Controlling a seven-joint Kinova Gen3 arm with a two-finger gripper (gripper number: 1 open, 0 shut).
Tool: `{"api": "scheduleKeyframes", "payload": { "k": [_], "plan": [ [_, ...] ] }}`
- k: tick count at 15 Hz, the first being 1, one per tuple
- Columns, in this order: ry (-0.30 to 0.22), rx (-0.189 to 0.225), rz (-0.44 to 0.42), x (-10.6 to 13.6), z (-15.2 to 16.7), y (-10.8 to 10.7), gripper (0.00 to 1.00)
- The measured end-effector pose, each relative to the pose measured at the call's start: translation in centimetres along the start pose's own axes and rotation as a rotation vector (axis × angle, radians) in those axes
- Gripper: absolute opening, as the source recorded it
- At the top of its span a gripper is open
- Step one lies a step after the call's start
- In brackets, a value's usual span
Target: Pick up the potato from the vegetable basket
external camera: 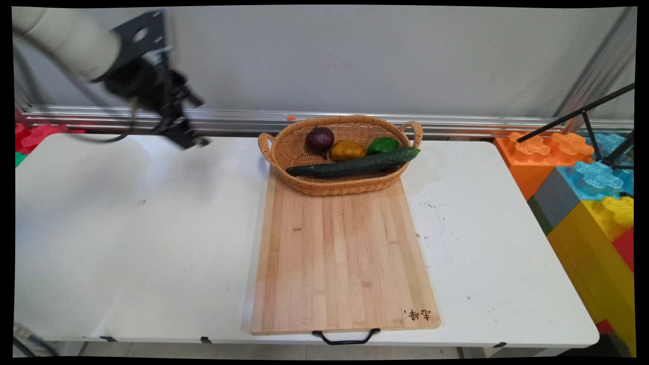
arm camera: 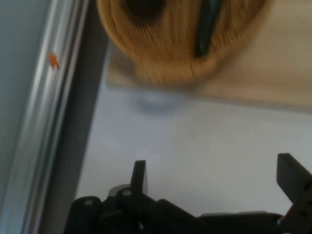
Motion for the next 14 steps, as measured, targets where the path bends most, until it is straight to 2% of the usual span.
{"api": "scheduleKeyframes", "payload": {
  "k": [5, 10, 14],
  "plan": [
    [0.041, -0.017, 0.007, 6.5, 2.8, -1.5, 1.0],
    [0.094, -0.062, 0.073, 13.7, 8.9, -2.8, 1.0],
    [0.094, -0.073, 0.144, 17.1, 14.3, -3.6, 1.0]
  ]
}}
